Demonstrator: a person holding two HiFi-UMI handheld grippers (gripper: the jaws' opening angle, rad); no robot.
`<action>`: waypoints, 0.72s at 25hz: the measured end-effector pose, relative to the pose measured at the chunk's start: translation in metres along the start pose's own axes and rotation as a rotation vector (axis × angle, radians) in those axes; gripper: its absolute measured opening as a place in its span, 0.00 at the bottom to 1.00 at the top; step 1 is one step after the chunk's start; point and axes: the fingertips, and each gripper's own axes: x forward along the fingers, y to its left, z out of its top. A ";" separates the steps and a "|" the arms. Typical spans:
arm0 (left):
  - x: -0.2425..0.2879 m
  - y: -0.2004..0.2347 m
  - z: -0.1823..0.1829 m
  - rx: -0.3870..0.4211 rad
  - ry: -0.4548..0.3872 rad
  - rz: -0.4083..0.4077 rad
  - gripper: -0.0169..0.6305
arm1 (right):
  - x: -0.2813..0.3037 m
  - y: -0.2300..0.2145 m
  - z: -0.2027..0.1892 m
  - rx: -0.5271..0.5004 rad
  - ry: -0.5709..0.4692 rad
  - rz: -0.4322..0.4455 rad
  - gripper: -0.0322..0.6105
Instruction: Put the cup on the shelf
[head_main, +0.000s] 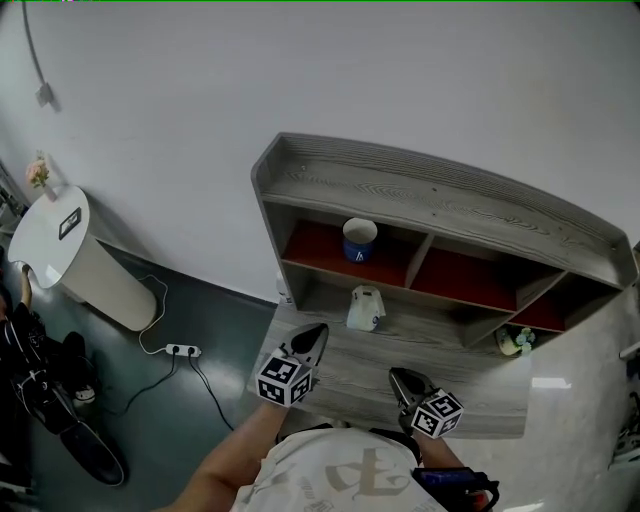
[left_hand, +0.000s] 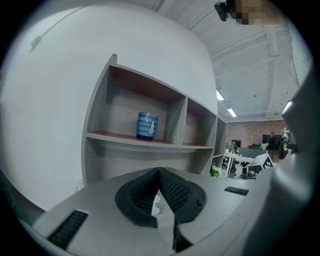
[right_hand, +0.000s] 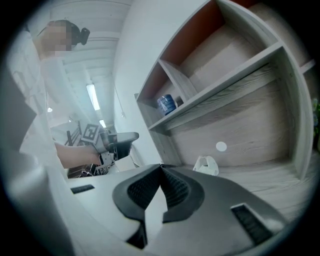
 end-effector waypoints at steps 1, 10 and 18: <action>-0.005 -0.001 -0.006 -0.003 0.006 -0.001 0.03 | 0.000 0.001 0.001 -0.007 -0.001 0.004 0.06; -0.039 -0.017 -0.050 -0.024 0.039 0.005 0.03 | 0.001 0.016 0.007 -0.069 -0.002 0.047 0.05; -0.057 -0.032 -0.078 -0.035 0.056 0.001 0.03 | -0.002 0.019 0.005 -0.090 0.016 0.061 0.05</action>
